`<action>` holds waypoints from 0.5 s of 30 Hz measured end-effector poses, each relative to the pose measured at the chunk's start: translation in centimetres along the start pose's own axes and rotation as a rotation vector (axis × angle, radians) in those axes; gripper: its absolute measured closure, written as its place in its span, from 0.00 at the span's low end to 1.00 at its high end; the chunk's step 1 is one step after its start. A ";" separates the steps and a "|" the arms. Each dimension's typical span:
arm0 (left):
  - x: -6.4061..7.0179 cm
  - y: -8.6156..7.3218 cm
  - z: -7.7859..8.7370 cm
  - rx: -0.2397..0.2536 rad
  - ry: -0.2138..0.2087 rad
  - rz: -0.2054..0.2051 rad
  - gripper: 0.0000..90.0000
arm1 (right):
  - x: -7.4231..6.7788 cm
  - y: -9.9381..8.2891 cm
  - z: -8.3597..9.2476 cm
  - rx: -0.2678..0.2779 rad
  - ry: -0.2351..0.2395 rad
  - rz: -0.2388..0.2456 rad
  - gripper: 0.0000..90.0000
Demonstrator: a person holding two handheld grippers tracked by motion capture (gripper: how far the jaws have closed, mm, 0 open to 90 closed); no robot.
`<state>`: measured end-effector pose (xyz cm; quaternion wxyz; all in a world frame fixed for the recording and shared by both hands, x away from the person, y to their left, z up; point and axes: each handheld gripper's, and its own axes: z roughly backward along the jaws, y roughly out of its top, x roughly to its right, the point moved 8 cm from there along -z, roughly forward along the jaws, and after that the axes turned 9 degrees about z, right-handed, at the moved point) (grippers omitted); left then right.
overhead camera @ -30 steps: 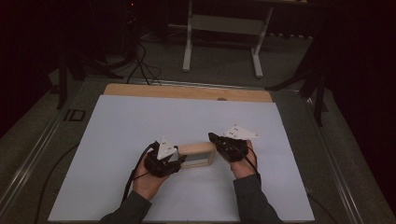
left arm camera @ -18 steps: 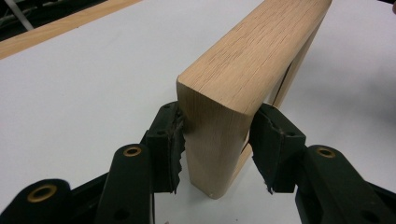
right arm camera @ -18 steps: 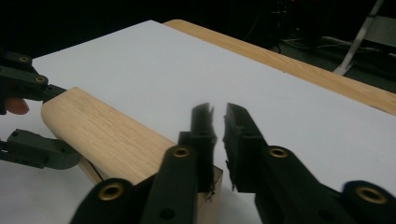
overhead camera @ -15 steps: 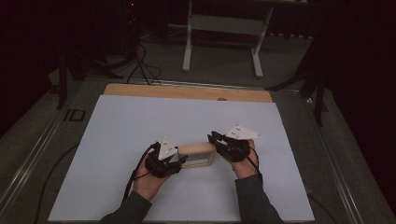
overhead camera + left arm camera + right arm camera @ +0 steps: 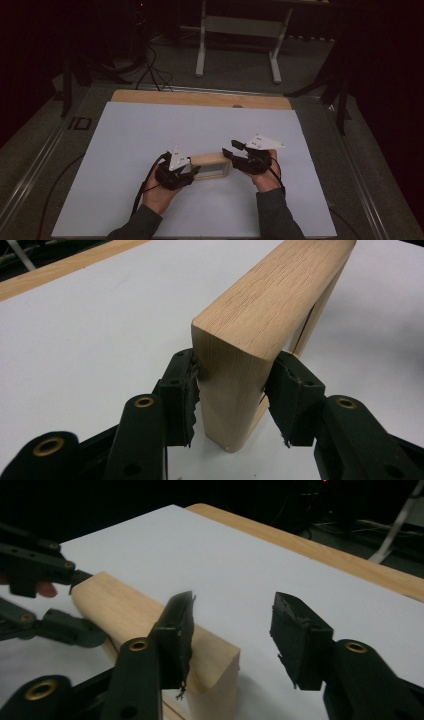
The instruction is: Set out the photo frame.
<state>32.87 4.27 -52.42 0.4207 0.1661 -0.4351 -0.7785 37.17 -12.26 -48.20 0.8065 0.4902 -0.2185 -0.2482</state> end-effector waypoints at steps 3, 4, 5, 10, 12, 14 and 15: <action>0.0 0.0 0.0 0.000 -0.001 0.001 0.63 | -0.4 -0.2 -0.1 -0.012 0.031 0.009 0.53; 0.0 0.0 0.0 0.000 -0.001 0.001 0.63 | -0.5 -0.3 -0.1 -0.015 0.039 0.008 0.51; 0.0 0.0 0.0 0.000 -0.002 0.001 0.63 | -0.6 -0.3 -0.1 -0.017 0.044 0.009 0.51; 0.0 0.0 0.0 0.001 -0.003 0.004 0.63 | -1.0 -0.6 -0.2 -0.024 0.095 0.007 0.46; 0.0 0.0 0.0 -0.001 -0.002 0.002 0.63 | -1.2 -0.8 -0.3 -0.030 0.114 0.010 0.45; 0.0 0.0 0.1 -0.002 -0.003 0.002 0.63 | -1.3 -1.0 -0.3 -0.036 0.124 0.010 0.44; 0.0 0.0 0.1 -0.002 -0.003 0.002 0.63 | -1.3 -1.1 -0.4 -0.042 0.131 0.011 0.44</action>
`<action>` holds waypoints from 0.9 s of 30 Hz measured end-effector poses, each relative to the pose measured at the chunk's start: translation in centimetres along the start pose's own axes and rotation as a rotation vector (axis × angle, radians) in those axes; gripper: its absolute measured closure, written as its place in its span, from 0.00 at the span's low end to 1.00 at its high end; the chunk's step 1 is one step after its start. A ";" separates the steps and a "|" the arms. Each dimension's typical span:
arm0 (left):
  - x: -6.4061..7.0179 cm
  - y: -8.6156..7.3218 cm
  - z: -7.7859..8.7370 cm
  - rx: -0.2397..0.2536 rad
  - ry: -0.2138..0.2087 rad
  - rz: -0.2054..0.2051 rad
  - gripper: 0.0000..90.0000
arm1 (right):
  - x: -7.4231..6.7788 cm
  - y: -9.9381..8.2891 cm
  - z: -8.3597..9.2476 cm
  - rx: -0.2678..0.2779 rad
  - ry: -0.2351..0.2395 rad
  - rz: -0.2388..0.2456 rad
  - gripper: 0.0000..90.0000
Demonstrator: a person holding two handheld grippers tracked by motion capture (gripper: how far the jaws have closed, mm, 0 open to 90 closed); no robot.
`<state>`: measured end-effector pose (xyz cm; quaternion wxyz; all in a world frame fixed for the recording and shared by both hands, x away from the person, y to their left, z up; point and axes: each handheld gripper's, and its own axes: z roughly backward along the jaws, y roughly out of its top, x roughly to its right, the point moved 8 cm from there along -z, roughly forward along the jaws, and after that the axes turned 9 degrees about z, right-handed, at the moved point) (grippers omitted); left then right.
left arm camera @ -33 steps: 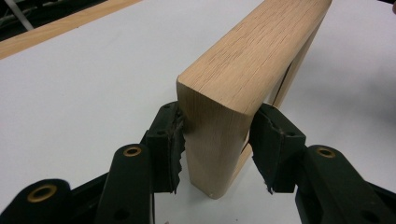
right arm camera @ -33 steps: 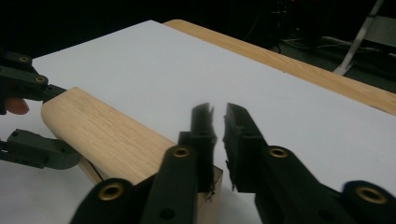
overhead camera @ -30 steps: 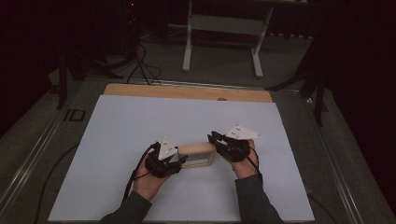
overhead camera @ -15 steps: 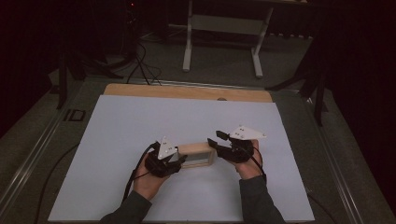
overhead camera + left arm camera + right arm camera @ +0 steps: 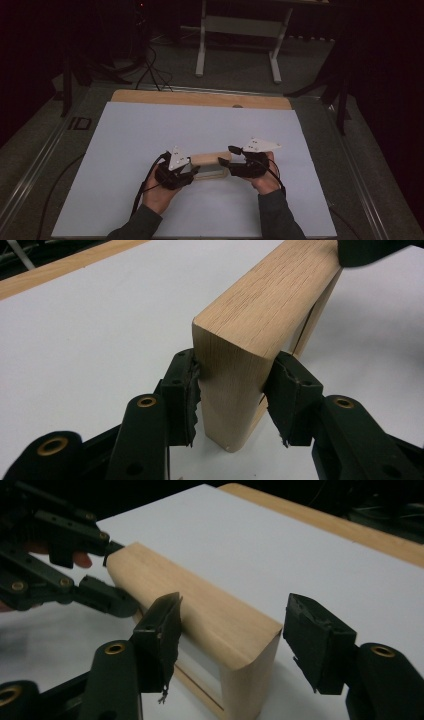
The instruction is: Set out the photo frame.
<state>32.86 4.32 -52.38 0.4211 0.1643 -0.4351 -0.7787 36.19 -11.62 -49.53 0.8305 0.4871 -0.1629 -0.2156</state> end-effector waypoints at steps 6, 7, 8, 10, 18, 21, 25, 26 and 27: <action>-0.1 0.0 0.0 0.002 -0.001 0.004 0.64 | -0.2 -0.9 -0.7 -0.028 0.049 0.000 0.40; -0.1 0.0 0.0 0.002 -0.001 0.004 0.64 | -0.2 -0.9 -0.7 -0.028 0.049 0.000 0.40; -0.1 0.0 0.0 0.002 -0.002 0.003 0.64 | -0.2 -1.1 -0.7 -0.028 0.054 -0.001 0.39; -0.1 0.0 0.0 0.002 -0.001 0.004 0.64 | -0.1 -1.2 -0.7 -0.031 0.058 -0.001 0.39; -0.2 0.0 0.0 0.000 -0.005 0.004 0.65 | 0.0 -2.1 -1.1 -0.078 0.058 0.015 0.43; -0.2 0.0 0.0 0.000 -0.007 0.003 0.65 | 0.1 -2.3 -1.3 -0.086 0.044 0.021 0.48; -0.2 0.1 0.0 -0.002 -0.007 0.001 0.65 | 0.1 -2.3 -1.1 -0.088 0.034 0.035 0.52; -0.3 0.1 0.1 -0.003 -0.006 -0.001 0.65 | 0.1 -2.3 -1.1 -0.087 0.033 0.037 0.52; -0.3 0.1 0.1 -0.003 -0.006 -0.001 0.65 | 0.1 -2.3 -1.1 -0.087 0.033 0.037 0.52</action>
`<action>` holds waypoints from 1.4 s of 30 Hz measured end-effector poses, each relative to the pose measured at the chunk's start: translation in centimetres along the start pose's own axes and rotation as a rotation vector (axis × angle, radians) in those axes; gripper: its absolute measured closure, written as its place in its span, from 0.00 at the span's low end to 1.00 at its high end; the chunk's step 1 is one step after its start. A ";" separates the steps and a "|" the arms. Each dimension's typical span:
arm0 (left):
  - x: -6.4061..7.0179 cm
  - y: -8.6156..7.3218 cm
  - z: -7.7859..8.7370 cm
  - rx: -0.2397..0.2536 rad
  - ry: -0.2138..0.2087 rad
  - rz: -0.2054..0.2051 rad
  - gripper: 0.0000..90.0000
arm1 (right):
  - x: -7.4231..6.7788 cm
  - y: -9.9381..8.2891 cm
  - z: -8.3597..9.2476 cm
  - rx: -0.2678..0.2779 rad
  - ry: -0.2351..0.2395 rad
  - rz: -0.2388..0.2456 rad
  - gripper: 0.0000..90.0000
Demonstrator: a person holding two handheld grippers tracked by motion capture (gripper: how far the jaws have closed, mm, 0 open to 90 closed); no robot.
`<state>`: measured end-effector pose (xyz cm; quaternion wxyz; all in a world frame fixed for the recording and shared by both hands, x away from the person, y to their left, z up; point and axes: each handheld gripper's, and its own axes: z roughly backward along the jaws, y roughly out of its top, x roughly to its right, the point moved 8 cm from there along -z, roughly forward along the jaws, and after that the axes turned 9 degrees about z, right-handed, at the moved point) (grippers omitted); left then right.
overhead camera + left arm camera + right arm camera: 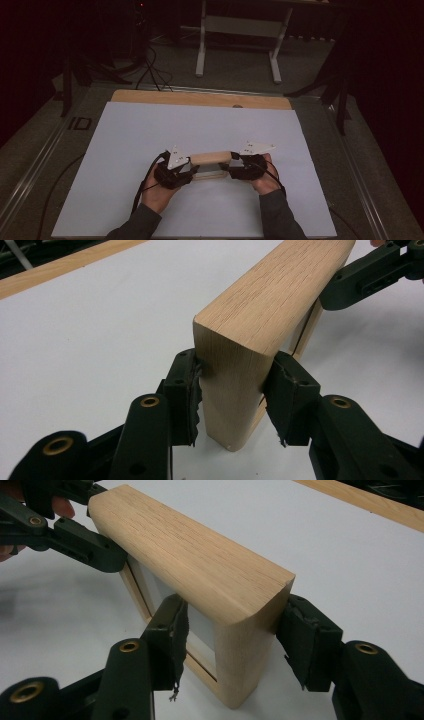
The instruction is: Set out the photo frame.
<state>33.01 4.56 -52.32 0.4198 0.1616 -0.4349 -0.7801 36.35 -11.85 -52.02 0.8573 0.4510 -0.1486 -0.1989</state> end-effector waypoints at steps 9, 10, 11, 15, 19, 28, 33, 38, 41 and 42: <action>-0.5 0.1 0.0 0.006 0.005 0.013 0.65 | -0.1 0.4 -0.3 0.004 -0.025 0.020 0.53; -0.5 0.1 0.0 0.006 0.004 0.016 0.65 | -0.1 0.4 -0.4 0.004 -0.031 0.017 0.54; -0.7 0.1 0.0 0.005 0.006 0.014 0.65 | -0.1 0.5 -0.4 0.005 -0.034 0.020 0.54; -1.0 0.1 0.1 0.006 0.009 0.010 0.65 | -0.2 0.6 -0.6 0.010 -0.042 0.016 0.54; -1.3 0.2 0.1 0.010 0.014 0.013 0.64 | -0.3 0.8 -0.9 0.014 -0.056 0.017 0.54; -2.5 0.4 0.3 0.018 0.027 0.012 0.62 | -0.6 1.3 -1.7 0.021 -0.078 0.018 0.56; -3.2 0.5 0.3 0.031 0.036 0.009 0.61 | -0.6 1.8 -2.4 0.029 -0.102 0.016 0.55; -3.9 0.5 0.3 0.036 0.050 0.005 0.61 | -0.6 2.1 -2.9 0.027 -0.116 0.024 0.55; -4.5 0.5 0.3 0.040 0.067 0.014 0.60 | -0.6 2.5 -3.5 0.023 -0.127 0.026 0.55; -4.5 0.5 0.3 0.040 0.067 0.014 0.60 | -0.7 2.6 -3.7 0.023 -0.130 0.028 0.55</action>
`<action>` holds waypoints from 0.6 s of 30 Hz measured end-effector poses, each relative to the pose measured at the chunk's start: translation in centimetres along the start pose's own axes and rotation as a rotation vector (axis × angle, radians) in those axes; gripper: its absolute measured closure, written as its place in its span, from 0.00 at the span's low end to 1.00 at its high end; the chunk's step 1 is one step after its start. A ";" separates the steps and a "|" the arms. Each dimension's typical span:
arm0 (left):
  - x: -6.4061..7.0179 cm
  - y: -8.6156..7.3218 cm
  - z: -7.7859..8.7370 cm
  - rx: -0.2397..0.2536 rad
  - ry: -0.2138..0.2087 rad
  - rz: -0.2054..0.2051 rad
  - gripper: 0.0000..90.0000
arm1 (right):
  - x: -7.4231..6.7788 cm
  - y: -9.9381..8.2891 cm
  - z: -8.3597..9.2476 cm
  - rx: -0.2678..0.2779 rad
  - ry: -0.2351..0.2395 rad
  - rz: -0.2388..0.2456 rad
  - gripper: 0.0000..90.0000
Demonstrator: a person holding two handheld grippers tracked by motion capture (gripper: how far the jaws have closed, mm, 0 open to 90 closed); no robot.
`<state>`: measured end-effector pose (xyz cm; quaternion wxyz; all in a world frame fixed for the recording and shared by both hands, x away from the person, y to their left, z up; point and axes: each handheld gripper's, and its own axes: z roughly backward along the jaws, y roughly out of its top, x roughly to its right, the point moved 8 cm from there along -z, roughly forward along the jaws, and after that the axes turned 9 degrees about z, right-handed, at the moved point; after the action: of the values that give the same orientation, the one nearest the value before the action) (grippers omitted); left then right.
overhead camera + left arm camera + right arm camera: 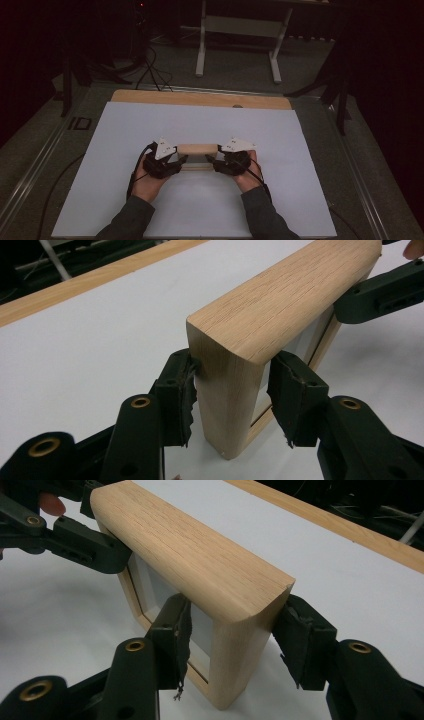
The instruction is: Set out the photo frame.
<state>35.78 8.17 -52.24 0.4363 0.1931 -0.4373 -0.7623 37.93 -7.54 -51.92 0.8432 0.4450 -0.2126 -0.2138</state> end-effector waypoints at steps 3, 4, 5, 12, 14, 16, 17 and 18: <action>-0.7 0.0 0.1 0.010 0.006 0.009 0.59 | -0.1 0.4 -0.4 0.001 -0.011 0.001 0.55; -0.7 0.0 0.1 0.010 0.006 0.009 0.59 | -0.1 0.4 -0.4 0.001 -0.011 0.001 0.55; -0.9 0.0 0.0 0.013 0.009 0.006 0.59 | -0.2 0.5 -0.6 0.005 -0.014 0.000 0.55; -1.2 0.0 -0.3 0.018 0.009 0.008 0.59 | -0.1 0.5 -1.1 0.005 -0.025 -0.013 0.55; -1.3 0.0 -0.4 0.024 0.005 0.009 0.59 | 0.0 0.5 -1.1 0.008 -0.025 -0.019 0.55; -1.4 0.1 -0.4 0.027 0.000 0.010 0.59 | 0.0 0.5 -1.2 0.011 -0.026 -0.022 0.55; -1.4 0.1 -0.5 0.030 -0.007 0.009 0.59 | 0.1 0.5 -1.2 0.012 -0.027 -0.026 0.55; -1.4 0.1 -0.5 0.030 -0.007 0.009 0.59 | 0.1 0.5 -1.2 0.012 -0.027 -0.026 0.55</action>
<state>36.94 9.12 -52.59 0.4353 0.1952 -0.4511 -0.7542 38.70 -6.54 -52.08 0.8347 0.4500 -0.2194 -0.2294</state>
